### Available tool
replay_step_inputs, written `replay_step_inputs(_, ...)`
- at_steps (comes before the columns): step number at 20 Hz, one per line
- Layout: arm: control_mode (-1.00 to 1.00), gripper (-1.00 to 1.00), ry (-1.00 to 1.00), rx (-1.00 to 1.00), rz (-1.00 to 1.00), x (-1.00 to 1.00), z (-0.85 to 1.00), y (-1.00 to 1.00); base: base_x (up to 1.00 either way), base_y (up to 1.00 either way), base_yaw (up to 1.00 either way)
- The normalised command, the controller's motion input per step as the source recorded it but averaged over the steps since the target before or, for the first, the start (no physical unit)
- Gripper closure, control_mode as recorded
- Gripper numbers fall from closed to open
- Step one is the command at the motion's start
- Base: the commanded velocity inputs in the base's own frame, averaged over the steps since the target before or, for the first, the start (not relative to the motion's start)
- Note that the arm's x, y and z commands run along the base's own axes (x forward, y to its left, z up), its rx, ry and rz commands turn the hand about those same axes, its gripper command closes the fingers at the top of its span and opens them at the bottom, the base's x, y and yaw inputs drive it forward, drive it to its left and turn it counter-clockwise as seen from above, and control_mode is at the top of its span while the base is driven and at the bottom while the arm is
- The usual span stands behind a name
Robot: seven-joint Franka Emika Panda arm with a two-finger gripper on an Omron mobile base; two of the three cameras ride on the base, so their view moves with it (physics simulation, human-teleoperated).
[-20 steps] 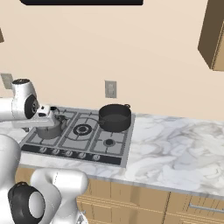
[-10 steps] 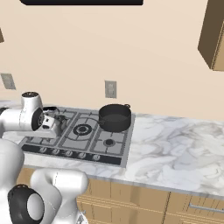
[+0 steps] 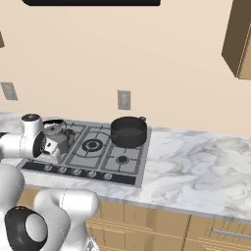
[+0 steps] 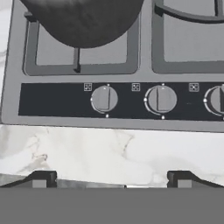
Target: Pick the kettle from the counter and place it on a stove burner. Then turn the burner on.
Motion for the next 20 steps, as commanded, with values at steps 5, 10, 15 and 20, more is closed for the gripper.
replay_step_inputs(5, -1.0, -1.0, 0.0, -0.06, -0.13, 0.31, -0.1, 0.09, 0.0, 0.0, 0.0)
replay_step_inputs(10, -1.0, -1.0, 0.01, -0.03, -0.08, 0.35, -0.2, 0.14, 0.0, 0.0, 0.0)
replay_step_inputs(15, -1.0, -1.0, 0.05, 0.0, -0.04, 0.27, -0.29, 0.21, 0.0, 0.0, 0.0)
replay_step_inputs(20, -1.0, -1.0, 0.04, -0.03, 0.0, 0.12, -0.21, 0.07, 0.0, 0.0, 0.0)
